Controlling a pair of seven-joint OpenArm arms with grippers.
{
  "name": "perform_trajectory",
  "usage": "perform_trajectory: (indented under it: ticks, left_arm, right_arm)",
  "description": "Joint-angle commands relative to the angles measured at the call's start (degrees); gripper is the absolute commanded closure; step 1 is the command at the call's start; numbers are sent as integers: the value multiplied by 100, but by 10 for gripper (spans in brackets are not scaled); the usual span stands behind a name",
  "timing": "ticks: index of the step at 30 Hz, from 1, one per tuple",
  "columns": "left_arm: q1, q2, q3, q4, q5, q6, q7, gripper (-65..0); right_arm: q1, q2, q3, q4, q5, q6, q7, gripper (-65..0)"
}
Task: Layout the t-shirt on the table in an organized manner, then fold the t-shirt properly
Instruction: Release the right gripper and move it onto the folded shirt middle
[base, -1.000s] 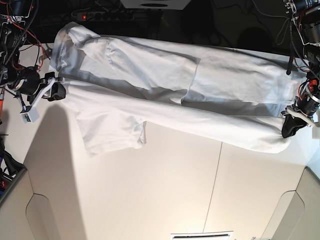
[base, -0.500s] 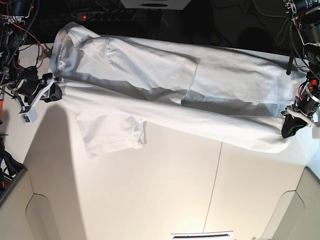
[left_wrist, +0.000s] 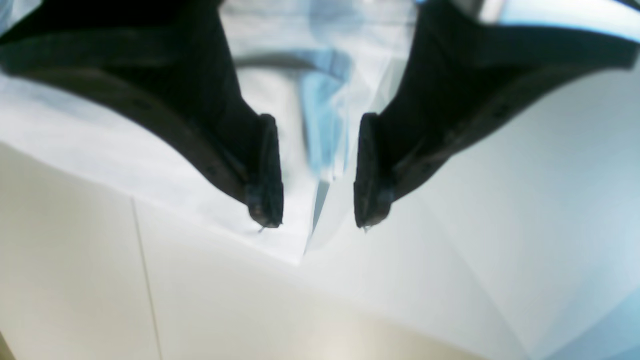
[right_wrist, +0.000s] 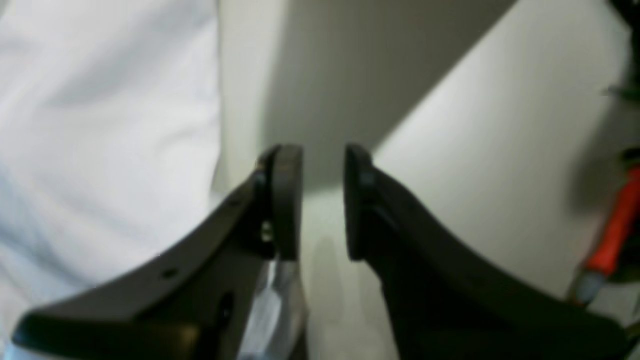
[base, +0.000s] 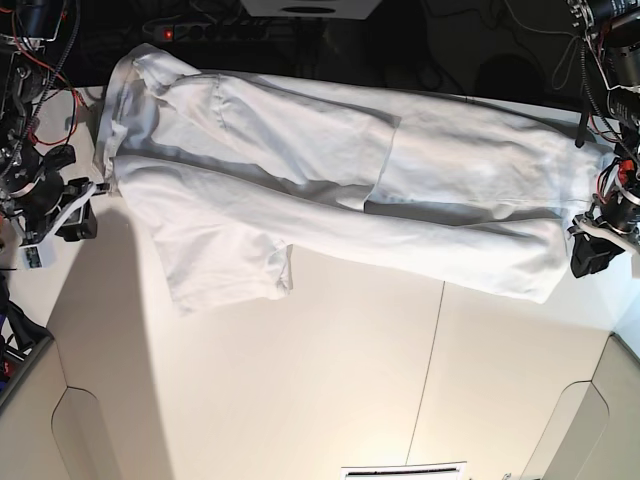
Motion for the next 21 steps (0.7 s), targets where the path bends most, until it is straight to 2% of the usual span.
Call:
perform_trajectory:
  ticks: [1,6,9,10,14,18,21]
  left_arm:
    - [-122,-96,-31,103,-87,17,-162,-272]
    - [-157,76,-31,103,-74,13,-162,-272]
    - [-157,153,-31,103,-72,13,-164,-272]
    - [-157,160,-31,103,-72,13,-164,-272]
    - [-170,157,-31,103,-72,13,-162,-272]
    - [-173,157,-31,103,-72,11,-164,-272]
    - [-173,157,-31,103,-74,11,-164,-272]
  right_arm:
    - [240,81,37,105,66,-63,173,-150]
    - [968,-68,37,9,-85,-61,254,-150]
    - [1432,-254,35,-546,-79,-59,271,-150]
    - [1585,-319,35,-841,-79,-55,302,-164]
    - [2107,-522,-11,-2382,52,-52,765,-333]
    - [2516,-699,-35,-3930,199,-26,1189,-349]
    - [2682,-909,-39,-4631,197,39,1300,-349]
